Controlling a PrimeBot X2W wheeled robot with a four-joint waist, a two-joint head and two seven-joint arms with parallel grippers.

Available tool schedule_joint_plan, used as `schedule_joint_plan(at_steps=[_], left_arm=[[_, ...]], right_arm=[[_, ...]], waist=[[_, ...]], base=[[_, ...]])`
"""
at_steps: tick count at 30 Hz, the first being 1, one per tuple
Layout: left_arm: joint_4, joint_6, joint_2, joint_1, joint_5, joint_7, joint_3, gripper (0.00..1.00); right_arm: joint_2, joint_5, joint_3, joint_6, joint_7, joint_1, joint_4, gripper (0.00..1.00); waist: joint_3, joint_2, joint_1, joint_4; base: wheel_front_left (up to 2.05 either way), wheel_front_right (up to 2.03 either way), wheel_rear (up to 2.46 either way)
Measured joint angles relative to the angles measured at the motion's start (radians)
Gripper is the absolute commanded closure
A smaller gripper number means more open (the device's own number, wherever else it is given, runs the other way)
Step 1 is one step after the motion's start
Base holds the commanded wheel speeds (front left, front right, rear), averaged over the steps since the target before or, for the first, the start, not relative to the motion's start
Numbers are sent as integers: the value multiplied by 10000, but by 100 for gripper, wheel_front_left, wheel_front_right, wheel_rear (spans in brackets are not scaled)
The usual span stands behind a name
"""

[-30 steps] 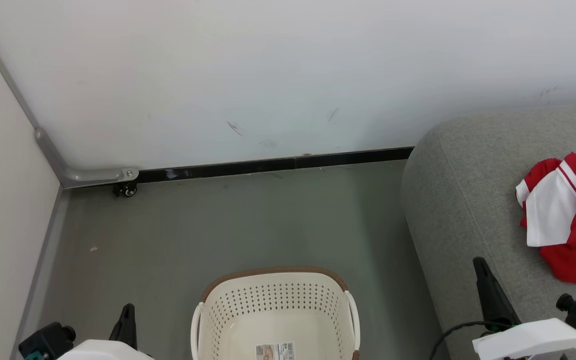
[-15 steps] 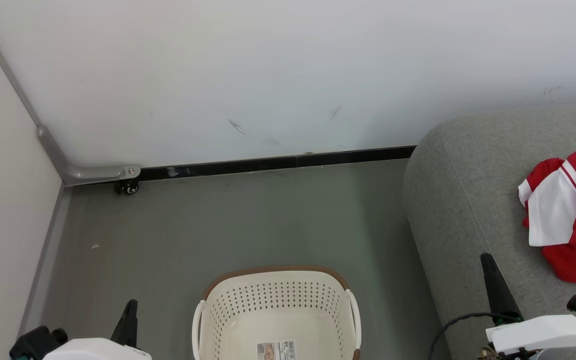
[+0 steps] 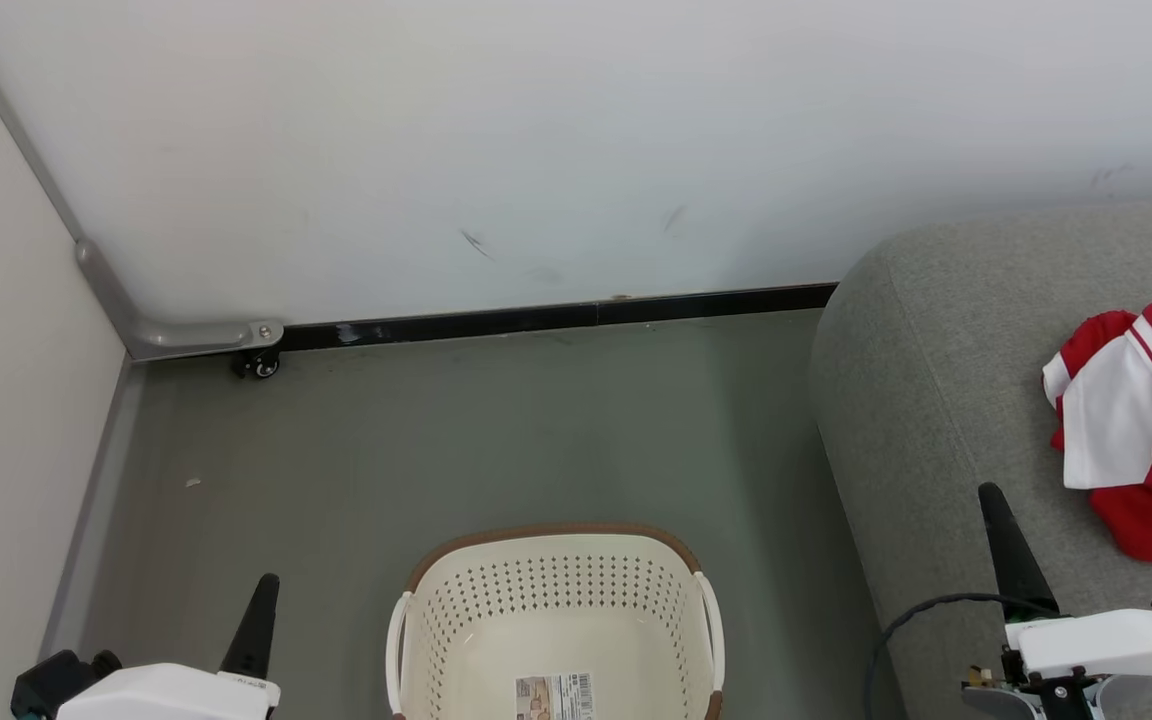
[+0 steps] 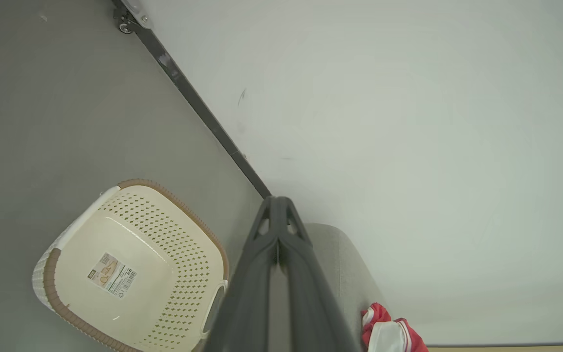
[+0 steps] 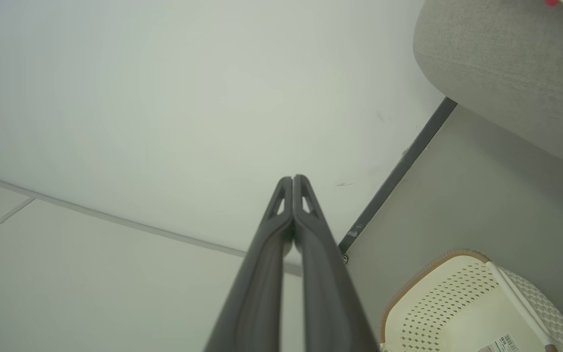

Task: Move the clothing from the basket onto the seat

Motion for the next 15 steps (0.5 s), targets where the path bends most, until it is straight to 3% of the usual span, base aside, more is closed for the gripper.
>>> schedule_joint_plan(at_steps=[15], left_arm=[[35,-771,-280,-194,-1939,378,593,100]], right_arm=[[-48,2113,-244,0,209,-241,167,100]], waist=[[128,0,-8,53]], base=[[0,0,0]])
